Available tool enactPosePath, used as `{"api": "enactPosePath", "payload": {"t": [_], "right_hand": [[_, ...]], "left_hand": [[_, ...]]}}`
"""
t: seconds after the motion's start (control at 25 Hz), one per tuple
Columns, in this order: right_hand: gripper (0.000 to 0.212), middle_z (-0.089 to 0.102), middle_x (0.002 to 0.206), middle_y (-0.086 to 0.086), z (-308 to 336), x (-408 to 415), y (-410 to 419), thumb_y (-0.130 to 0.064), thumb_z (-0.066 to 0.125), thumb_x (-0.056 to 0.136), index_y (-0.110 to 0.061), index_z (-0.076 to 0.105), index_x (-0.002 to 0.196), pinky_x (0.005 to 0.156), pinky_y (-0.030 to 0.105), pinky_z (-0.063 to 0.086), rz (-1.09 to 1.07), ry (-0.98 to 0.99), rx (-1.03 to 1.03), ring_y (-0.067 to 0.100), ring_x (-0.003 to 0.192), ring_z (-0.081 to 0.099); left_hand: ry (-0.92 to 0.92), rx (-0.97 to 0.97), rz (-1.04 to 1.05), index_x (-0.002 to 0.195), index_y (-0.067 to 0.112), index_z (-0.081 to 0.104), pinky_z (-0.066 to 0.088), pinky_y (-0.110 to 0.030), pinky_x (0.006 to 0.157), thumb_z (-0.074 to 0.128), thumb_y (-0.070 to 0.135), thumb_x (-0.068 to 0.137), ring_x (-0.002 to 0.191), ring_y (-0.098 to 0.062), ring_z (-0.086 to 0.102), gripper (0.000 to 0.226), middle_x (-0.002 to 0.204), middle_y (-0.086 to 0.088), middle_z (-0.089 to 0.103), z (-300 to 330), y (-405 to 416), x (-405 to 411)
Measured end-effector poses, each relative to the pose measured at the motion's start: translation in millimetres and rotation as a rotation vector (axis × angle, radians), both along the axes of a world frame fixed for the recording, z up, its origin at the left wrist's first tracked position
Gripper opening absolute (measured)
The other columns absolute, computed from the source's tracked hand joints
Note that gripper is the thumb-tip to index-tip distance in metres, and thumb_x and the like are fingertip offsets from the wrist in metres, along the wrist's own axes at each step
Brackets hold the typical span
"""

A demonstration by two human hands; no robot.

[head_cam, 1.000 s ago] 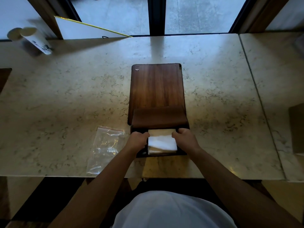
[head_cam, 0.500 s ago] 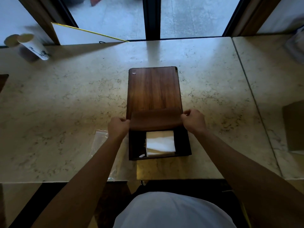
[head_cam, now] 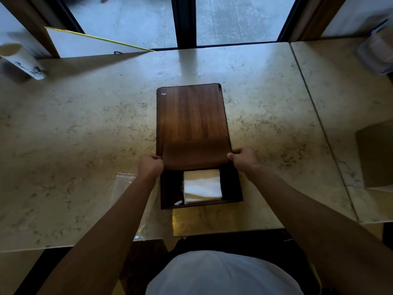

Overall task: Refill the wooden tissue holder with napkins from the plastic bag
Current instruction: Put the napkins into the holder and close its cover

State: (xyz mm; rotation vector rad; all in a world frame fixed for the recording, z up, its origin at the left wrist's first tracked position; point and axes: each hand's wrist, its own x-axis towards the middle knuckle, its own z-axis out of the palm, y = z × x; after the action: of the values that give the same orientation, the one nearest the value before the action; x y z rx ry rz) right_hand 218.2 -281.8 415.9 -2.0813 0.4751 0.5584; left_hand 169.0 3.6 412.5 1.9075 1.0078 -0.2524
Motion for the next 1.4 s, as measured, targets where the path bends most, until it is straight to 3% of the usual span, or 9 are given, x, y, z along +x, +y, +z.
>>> {"api": "enactPosePath", "payload": {"t": [0.32, 0.4, 0.56, 0.76, 0.96, 1.04, 1.16, 1.28, 1.4], "right_hand": [[0.021, 0.072, 0.100, 0.006, 16.4, 1.5, -1.4, -0.014, 0.068, 0.092, -0.007, 0.069, 0.111, 0.088, 0.040, 0.059, -0.109, -0.083, 0.078, 0.022, 0.095, 0.069], [0.019, 0.073, 0.096, 0.005, 20.9, -0.4, -1.4, -0.017, 0.065, 0.094, -0.009, 0.073, 0.109, 0.079, 0.035, 0.059, -0.125, -0.163, 0.053, 0.019, 0.088, 0.069], [0.015, 0.072, 0.076, 0.007, 29.1, -2.5, -0.4, -0.019, 0.065, 0.094, -0.011, 0.076, 0.090, 0.060, 0.032, 0.056, -0.135, -0.236, 0.095, 0.017, 0.066, 0.067], [0.025, 0.069, 0.072, 0.015, 40.9, -6.0, 2.7, -0.023, 0.063, 0.093, 0.001, 0.071, 0.089, 0.047, 0.029, 0.047, -0.327, -0.094, 0.403, 0.017, 0.053, 0.063], [0.017, 0.065, 0.070, 0.015, 50.4, -19.2, -10.5, -0.011, 0.062, 0.093, 0.003, 0.070, 0.088, 0.045, 0.023, 0.047, -0.319, 0.021, 0.506, 0.017, 0.053, 0.060], [0.014, 0.063, 0.073, 0.015, 49.9, -25.4, -13.7, -0.007, 0.064, 0.091, 0.002, 0.069, 0.082, 0.052, 0.027, 0.049, -0.281, 0.038, 0.460, 0.020, 0.060, 0.062], [0.020, 0.064, 0.082, 0.021, 42.6, -36.0, -16.7, -0.004, 0.068, 0.089, 0.016, 0.068, 0.090, 0.062, 0.034, 0.054, -0.218, 0.011, 0.299, 0.029, 0.076, 0.063], [0.014, 0.064, 0.077, 0.017, 36.5, -47.5, -18.3, -0.004, 0.068, 0.087, 0.001, 0.067, 0.074, 0.055, 0.033, 0.052, -0.145, 0.003, 0.226, 0.022, 0.066, 0.061], [0.012, 0.067, 0.076, 0.014, 30.8, -51.7, -19.7, -0.008, 0.069, 0.085, 0.000, 0.069, 0.075, 0.058, 0.035, 0.050, -0.138, -0.010, 0.162, 0.021, 0.065, 0.061]], "left_hand": [[-0.163, -0.162, 0.116, 0.079, 0.012, 0.072, 0.060, -0.038, 0.076, 0.067, 0.005, 0.085, 0.090, -0.027, 0.070, 0.011, 0.092, -0.012, 0.074, 13.7, 3.9, 3.0], [-0.211, -0.186, 0.142, 0.073, 0.009, 0.071, 0.058, -0.040, 0.073, 0.064, 0.012, 0.086, 0.079, -0.028, 0.070, 0.016, 0.084, -0.014, 0.075, 19.6, 4.9, -0.4], [-0.265, -0.237, 0.213, 0.073, 0.006, 0.070, 0.051, -0.029, 0.054, 0.062, 0.023, 0.089, 0.061, -0.021, 0.066, 0.025, 0.069, -0.009, 0.070, 27.3, 12.0, -6.1], [-0.252, -0.329, 0.207, 0.082, 0.003, 0.072, 0.054, -0.037, 0.069, 0.065, 0.027, 0.092, 0.068, -0.026, 0.070, 0.028, 0.072, -0.011, 0.074, 27.2, 22.4, -19.2], [-0.245, -0.456, 0.217, 0.077, -0.001, 0.070, 0.055, -0.027, 0.049, 0.067, 0.006, 0.091, 0.054, -0.020, 0.065, 0.016, 0.061, -0.010, 0.071, 29.6, 27.8, -38.3], [-0.229, -0.444, 0.240, 0.083, -0.005, 0.070, 0.057, -0.028, 0.050, 0.071, 0.003, 0.089, 0.054, -0.020, 0.068, 0.010, 0.066, -0.014, 0.072, 29.5, 28.8, -50.0], [-0.182, -0.410, 0.235, 0.084, -0.004, 0.069, 0.059, -0.035, 0.061, 0.074, 0.002, 0.085, 0.065, -0.026, 0.070, 0.008, 0.077, -0.021, 0.072, 24.6, 26.2, -66.2], [-0.141, -0.399, 0.193, 0.093, -0.010, 0.071, 0.059, -0.048, 0.081, 0.072, -0.001, 0.086, 0.079, -0.034, 0.070, 0.011, 0.091, -0.028, 0.072, 19.5, 23.1, -76.2], [-0.149, -0.273, 0.120, 0.097, -0.008, 0.074, 0.058, -0.041, 0.069, 0.074, -0.001, 0.084, 0.077, -0.031, 0.069, 0.015, 0.089, -0.025, 0.074, 20.3, 19.3, -80.3]]}}
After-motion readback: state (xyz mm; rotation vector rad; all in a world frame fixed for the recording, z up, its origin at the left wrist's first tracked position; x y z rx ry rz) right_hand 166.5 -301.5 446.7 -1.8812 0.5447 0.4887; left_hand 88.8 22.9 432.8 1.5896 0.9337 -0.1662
